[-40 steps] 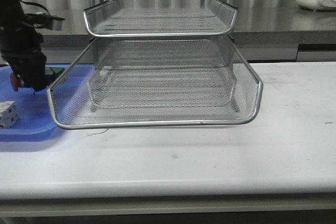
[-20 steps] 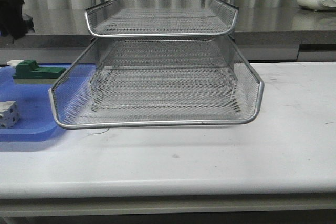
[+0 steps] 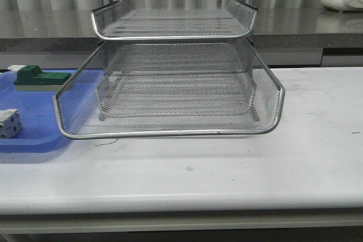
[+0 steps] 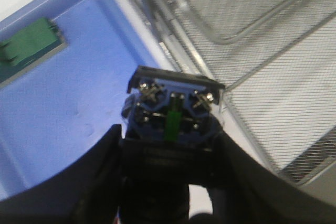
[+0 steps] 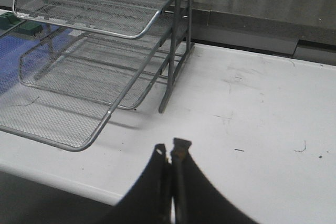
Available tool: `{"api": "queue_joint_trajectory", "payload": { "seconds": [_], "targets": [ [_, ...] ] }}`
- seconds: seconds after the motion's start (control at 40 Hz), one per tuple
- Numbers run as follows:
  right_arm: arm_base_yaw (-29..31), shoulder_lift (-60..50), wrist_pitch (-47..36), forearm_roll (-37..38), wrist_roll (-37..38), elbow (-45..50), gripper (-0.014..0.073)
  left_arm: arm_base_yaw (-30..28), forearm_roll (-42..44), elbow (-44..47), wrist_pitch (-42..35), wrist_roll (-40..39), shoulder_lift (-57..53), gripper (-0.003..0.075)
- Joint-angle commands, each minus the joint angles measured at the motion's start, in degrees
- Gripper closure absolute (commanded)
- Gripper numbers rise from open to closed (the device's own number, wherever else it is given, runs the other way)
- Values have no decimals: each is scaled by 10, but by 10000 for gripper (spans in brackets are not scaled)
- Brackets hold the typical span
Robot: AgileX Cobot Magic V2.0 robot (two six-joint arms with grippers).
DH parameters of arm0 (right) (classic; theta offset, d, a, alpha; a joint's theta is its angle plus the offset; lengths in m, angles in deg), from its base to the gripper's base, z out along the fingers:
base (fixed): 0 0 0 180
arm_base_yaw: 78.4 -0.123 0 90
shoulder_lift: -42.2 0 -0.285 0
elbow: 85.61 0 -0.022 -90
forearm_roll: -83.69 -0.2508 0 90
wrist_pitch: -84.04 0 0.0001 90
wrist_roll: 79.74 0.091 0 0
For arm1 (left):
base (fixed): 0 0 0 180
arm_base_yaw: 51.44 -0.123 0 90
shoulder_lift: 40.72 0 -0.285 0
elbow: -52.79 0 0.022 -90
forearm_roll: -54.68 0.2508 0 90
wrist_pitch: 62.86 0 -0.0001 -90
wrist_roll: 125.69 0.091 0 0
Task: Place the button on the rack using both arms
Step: 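Lift the red button and carry it over the pulled-out tray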
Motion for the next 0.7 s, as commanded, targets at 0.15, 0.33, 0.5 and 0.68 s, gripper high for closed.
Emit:
{"api": "queue_joint_trajectory", "payload": {
  "seconds": [0.15,0.33,0.5,0.68],
  "targets": [
    [-2,6,-47,-7,-1,-14,654,143,-25,-12,21,0,-20,546],
    [-2,6,-47,-7,-1,-14,654,213,-24,-12,18,0,8,546],
    [-2,6,-47,-7,-1,-14,654,256,-18,-12,-28,0,47,546],
    [-2,6,-47,-7,-1,-14,654,264,-15,-13,-44,0,89,546]
  ]
}}
